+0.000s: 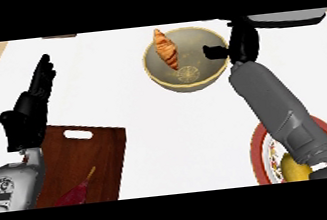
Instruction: Pick the croissant from the plate and place it in the bowl
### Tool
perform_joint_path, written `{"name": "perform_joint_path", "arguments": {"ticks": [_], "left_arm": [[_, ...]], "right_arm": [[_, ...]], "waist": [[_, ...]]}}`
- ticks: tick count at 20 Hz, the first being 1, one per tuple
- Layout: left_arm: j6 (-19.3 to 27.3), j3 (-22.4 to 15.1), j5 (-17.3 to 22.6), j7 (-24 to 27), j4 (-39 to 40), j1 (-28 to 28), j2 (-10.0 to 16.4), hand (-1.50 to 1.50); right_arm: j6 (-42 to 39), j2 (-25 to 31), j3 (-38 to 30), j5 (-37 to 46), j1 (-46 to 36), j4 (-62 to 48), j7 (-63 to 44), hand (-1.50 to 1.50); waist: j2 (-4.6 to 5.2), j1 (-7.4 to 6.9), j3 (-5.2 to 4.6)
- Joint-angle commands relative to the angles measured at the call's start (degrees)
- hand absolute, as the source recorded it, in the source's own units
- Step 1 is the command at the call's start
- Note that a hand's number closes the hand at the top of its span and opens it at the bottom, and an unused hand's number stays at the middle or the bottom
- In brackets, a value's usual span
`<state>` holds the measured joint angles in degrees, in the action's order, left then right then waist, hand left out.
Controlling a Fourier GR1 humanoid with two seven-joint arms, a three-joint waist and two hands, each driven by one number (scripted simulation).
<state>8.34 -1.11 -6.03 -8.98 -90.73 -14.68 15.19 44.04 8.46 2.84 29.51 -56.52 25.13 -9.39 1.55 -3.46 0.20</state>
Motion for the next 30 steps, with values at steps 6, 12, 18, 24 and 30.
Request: {"name": "perform_joint_path", "arguments": {"ticks": [6, 12, 18, 24, 30], "left_arm": [[-0.5, 1.9, -0.1, -0.4, -0.8, 1.4, 1.3, 0.0], [-2.9, 5.1, 2.2, 3.1, 2.7, 2.6, 2.0, 0.0], [0.7, 2.7, -1.6, 2.0, -0.3, 4.9, -1.1, 0.0], [-0.7, 4.4, -0.9, 0.7, -1.0, 5.0, 0.2, 0.0], [-0.8, 2.1, -3.1, -2.9, -4.8, 4.4, -2.5, 0.0]], "right_arm": [[-1.6, 1.6, -11.6, -11.8, 1.9, 0.4, 21.5, -1.5], [-9.1, 1.6, -14.3, -16.8, 6.0, 4.9, 23.9, -1.5], [-15.9, -0.8, -13.2, -21.8, 18.7, 20.6, 25.7, -1.5], [-25.9, 2.8, -9.2, -24.2, 35.6, 40.3, 22.5, -1.5], [-25.1, 0.7, -5.8, -23.0, 46.2, 54.5, 21.2, -1.5]], "waist": [[-0.71, 1.23, -0.08], [-1.49, 3.26, -0.2], [-1.99, 4.36, -0.23], [-2.04, 4.8, -0.25], [-1.69, 3.73, -0.2]]}}
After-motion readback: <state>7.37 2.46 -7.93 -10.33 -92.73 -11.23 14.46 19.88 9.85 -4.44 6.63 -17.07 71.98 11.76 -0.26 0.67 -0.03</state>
